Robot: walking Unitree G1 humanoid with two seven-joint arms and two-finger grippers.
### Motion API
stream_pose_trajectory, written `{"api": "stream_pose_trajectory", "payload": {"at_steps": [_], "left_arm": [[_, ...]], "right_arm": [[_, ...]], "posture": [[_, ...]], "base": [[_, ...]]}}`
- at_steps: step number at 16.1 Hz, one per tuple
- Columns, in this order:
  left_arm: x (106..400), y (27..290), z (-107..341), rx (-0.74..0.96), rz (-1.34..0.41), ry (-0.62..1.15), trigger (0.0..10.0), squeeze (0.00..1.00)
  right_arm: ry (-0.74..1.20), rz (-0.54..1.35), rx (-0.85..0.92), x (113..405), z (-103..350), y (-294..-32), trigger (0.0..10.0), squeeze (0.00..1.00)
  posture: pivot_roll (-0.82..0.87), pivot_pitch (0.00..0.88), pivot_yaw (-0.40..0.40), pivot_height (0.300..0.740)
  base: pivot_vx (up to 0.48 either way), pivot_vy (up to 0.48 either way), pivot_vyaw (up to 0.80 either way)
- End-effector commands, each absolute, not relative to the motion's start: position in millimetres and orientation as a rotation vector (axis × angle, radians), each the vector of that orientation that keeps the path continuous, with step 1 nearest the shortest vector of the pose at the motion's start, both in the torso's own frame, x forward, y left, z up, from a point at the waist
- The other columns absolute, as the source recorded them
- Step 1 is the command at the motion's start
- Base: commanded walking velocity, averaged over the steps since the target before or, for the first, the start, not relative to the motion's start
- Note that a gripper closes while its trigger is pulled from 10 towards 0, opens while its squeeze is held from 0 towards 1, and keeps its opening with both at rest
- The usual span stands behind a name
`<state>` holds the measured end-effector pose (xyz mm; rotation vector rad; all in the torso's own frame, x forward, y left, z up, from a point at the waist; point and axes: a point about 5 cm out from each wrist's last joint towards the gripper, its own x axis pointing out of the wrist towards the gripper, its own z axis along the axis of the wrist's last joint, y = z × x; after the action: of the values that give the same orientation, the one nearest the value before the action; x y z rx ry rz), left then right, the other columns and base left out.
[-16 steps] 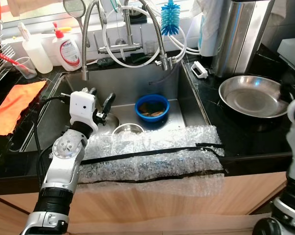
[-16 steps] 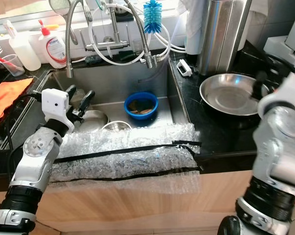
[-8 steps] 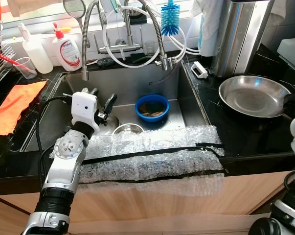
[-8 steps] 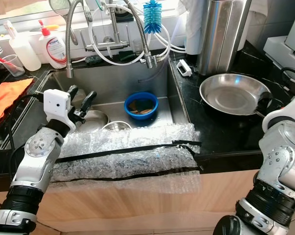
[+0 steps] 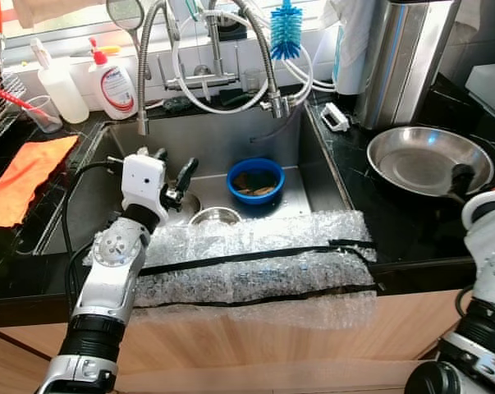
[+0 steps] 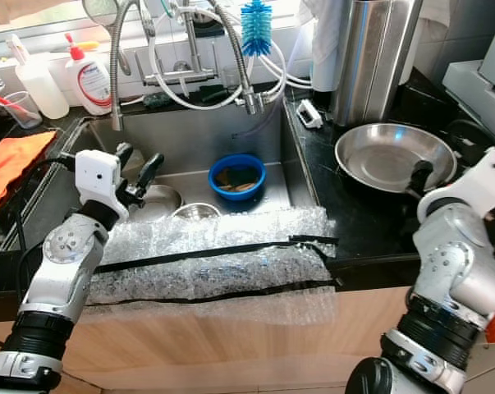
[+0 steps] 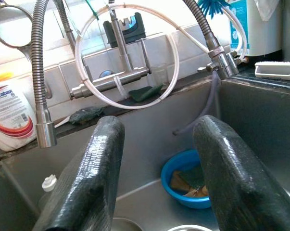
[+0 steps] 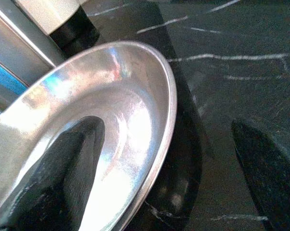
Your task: Kitchen organization
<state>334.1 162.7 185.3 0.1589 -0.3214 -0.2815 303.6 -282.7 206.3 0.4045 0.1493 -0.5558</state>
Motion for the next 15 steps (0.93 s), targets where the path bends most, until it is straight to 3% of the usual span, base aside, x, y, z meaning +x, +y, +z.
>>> {"api": "stream_pose_trajectory", "payload": {"at_steps": [1,2,15], "left_arm": [[333.9,167.8,185.3,0.186,-0.267,-0.315,10.0,0.00],[333.9,167.7,185.2,0.185,-0.266,-0.315,10.0,0.00],[333.1,169.5,190.5,0.197,-0.280,-0.318,10.0,0.00]], "right_arm": [[0.139,-0.526,0.416,310.9,211.0,-274.1,3.3,0.00],[0.137,-0.524,0.418,312.6,211.0,-272.7,0.0,0.00],[0.136,-0.501,0.430,312.6,204.2,-258.4,0.0,0.00]], "posture": [[-0.21,0.000,0.111,0.740],[-0.20,0.000,0.111,0.740],[-0.18,0.022,0.139,0.740]], "base": [[0.000,0.000,0.00],[0.000,0.000,0.00],[0.000,0.000,0.00]]}}
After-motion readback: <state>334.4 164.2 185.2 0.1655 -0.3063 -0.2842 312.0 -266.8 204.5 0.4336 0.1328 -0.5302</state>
